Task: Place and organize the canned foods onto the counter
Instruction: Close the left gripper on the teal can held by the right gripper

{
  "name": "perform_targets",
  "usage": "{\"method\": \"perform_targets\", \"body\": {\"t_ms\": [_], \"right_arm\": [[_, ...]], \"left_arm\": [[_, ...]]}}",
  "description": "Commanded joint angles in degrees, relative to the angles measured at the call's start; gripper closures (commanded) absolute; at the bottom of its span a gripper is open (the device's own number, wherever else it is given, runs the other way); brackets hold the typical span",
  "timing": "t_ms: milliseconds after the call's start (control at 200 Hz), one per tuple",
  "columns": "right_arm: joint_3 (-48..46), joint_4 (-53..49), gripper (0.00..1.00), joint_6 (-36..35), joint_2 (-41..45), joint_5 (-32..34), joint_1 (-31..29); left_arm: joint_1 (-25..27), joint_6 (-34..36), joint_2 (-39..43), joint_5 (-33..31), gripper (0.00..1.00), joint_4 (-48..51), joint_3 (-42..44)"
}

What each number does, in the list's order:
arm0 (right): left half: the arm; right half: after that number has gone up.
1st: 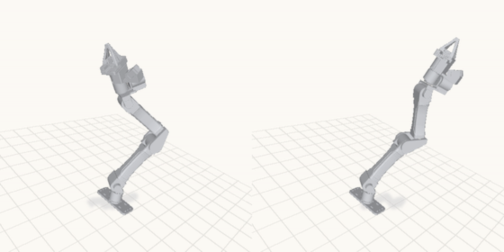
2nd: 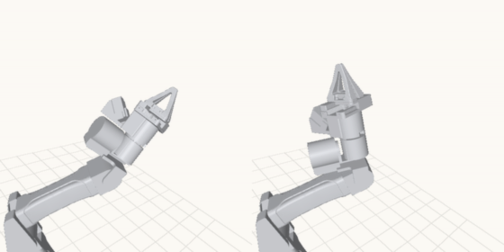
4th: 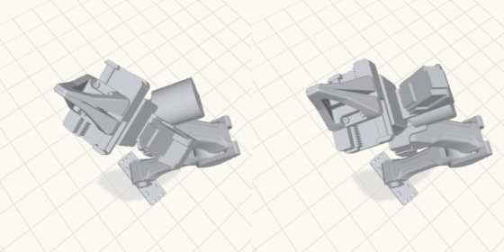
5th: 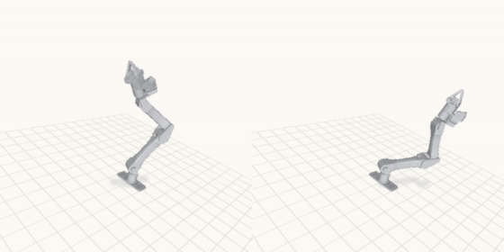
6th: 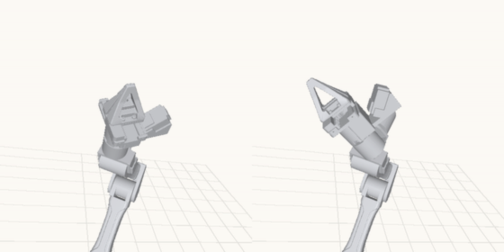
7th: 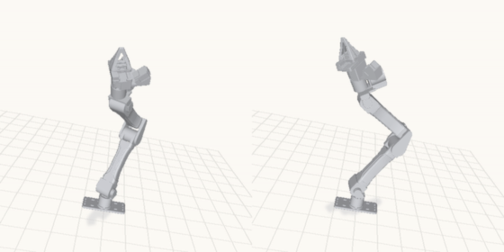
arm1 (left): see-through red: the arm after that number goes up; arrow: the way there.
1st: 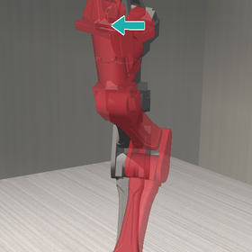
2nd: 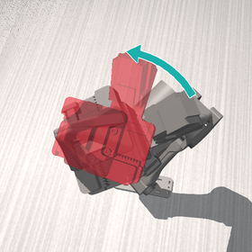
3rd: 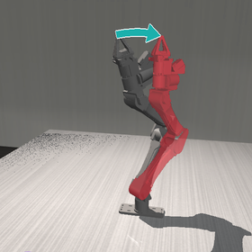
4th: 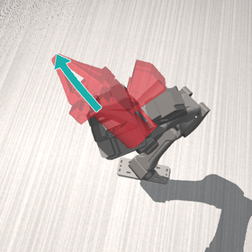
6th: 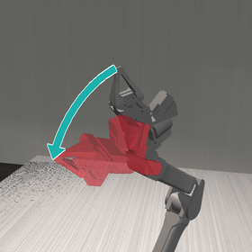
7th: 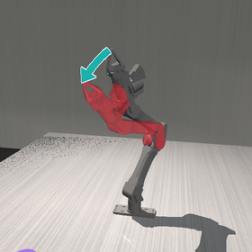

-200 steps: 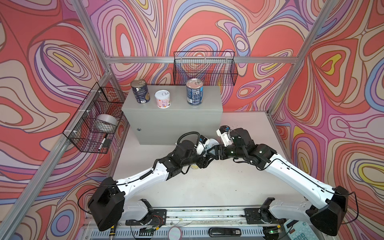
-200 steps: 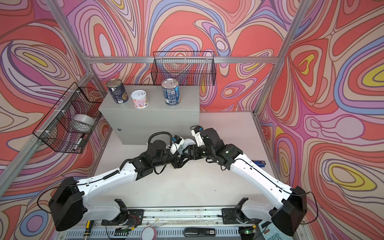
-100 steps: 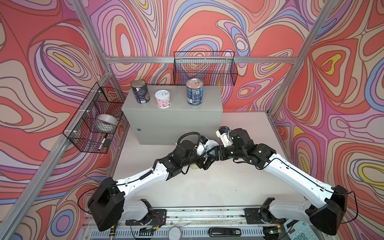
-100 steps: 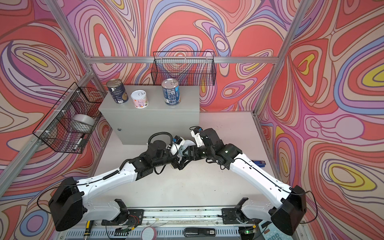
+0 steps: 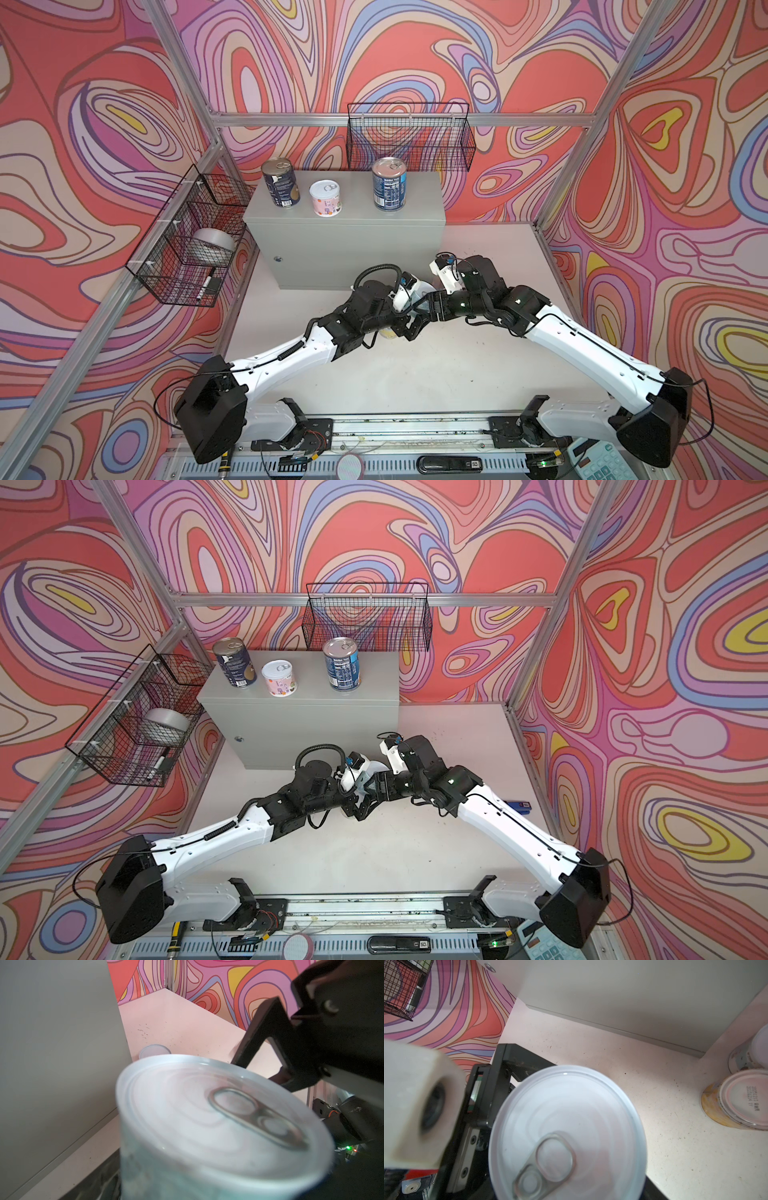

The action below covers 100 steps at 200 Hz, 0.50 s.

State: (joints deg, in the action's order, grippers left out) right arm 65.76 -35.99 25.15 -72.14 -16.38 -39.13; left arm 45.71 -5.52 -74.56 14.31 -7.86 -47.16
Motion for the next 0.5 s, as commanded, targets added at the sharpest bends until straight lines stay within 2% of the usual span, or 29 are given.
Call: {"method": "perform_targets", "body": {"t_ms": [0, 135, 496], "right_arm": [[1.48, 0.55, 0.55, -1.03, -0.90, -3.07, -0.75], [1.65, 0.30, 0.55, -1.15, -1.66, -3.83, -0.72], [4.15, -2.38, 0.55, -3.39, -4.39, -5.72, -0.75]], "left_arm": [[-0.19, 0.26, 1.09, -1.69, 0.01, -3.39, -1.93], [-0.19, 0.73, 0.65, -1.42, 0.01, -3.35, -2.32], [-0.19, 2.18, -0.12, -0.29, 0.15, -1.90, -2.86]]}}
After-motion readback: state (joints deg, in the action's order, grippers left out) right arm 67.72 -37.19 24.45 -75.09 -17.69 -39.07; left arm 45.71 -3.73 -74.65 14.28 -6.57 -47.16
